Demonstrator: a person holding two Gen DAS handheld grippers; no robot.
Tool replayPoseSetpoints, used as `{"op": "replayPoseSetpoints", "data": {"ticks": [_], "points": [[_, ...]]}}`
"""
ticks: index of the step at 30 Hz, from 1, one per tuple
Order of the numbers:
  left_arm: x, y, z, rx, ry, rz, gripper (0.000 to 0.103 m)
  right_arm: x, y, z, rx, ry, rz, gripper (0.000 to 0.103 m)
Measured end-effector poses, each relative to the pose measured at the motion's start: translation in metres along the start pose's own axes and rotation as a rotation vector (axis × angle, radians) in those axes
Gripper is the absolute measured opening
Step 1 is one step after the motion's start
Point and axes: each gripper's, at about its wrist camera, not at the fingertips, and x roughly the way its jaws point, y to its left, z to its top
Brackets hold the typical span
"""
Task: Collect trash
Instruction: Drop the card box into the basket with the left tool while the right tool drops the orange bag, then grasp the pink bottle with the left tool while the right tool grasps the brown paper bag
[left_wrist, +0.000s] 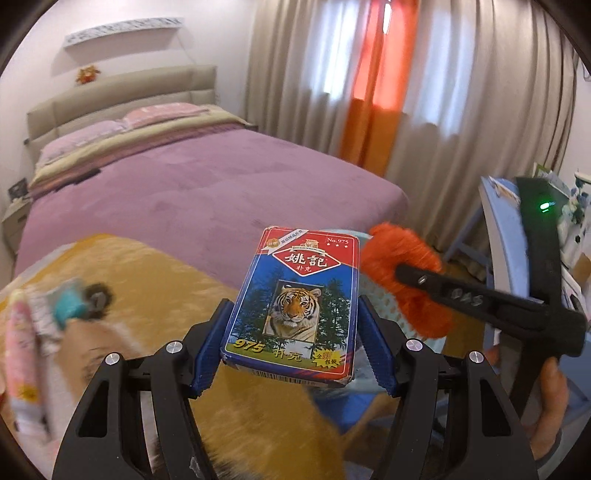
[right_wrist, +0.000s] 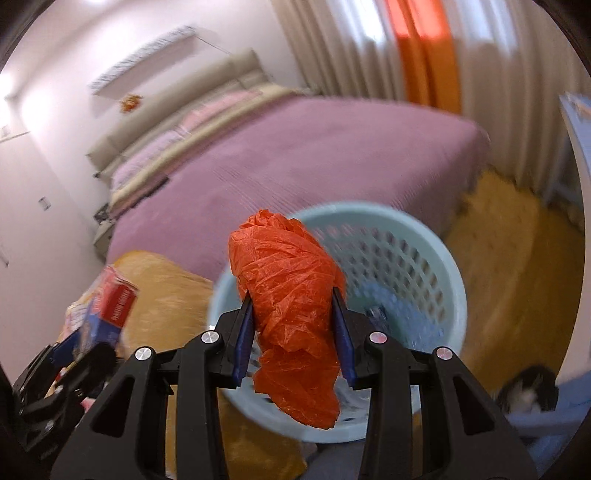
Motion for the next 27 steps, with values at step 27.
{"op": "replayPoseSetpoints", "data": {"ticks": [27], "points": [[-0.036, 0.020, -0.008, -0.172, -0.063, -0.102, 0.079, -0.033, 0.034, -0.020, -0.110, -0.058, 0.093, 0.054]]}}
